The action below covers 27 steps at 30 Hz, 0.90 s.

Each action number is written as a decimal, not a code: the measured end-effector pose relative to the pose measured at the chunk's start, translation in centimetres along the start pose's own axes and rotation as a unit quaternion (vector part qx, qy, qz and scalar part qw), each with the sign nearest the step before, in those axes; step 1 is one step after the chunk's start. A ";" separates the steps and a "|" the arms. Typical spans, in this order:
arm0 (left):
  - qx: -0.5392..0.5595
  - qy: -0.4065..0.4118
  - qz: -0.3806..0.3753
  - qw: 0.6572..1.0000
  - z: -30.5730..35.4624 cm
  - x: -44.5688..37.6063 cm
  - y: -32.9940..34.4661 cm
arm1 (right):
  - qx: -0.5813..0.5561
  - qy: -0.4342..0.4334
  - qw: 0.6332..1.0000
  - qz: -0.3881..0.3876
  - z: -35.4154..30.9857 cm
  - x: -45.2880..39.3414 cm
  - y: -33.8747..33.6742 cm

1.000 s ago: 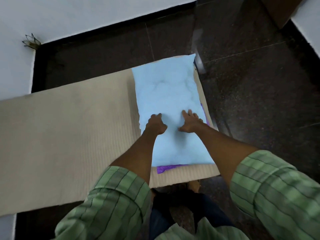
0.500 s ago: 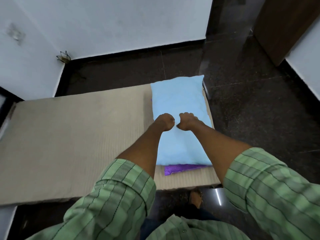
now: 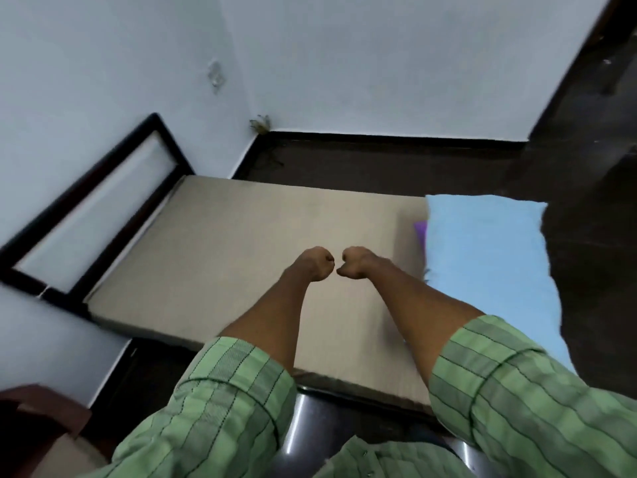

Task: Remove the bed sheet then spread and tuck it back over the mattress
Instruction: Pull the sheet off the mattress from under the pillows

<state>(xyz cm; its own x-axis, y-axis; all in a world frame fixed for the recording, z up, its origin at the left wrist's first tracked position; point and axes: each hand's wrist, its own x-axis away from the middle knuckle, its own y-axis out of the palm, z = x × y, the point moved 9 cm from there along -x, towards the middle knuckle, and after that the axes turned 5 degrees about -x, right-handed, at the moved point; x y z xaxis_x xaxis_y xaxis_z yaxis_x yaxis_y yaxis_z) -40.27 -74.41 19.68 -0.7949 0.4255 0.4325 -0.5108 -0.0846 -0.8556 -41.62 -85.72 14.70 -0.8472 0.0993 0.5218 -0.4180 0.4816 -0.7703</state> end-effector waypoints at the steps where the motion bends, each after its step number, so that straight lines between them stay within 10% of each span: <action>1: 0.005 -0.014 0.004 1.000 -2.6 0.4 -0.6 | 0.006 -0.010 1.000 -0.006 -2.5 -0.7 0.9; 27: 0.257 -0.359 0.204 0.874 -70.0 4.3 -5.8 | 0.073 -0.289 0.949 -0.107 -62.3 -23.2 23.3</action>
<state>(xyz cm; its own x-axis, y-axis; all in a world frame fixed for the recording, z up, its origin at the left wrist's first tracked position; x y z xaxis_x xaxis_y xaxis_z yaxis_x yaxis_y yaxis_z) -17.82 -9.03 6.62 -0.8512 -0.3950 0.3456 -0.0690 -0.5685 -0.8198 -11.30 -22.58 7.44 -0.7588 -0.5006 0.4167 -0.6056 0.3067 -0.7343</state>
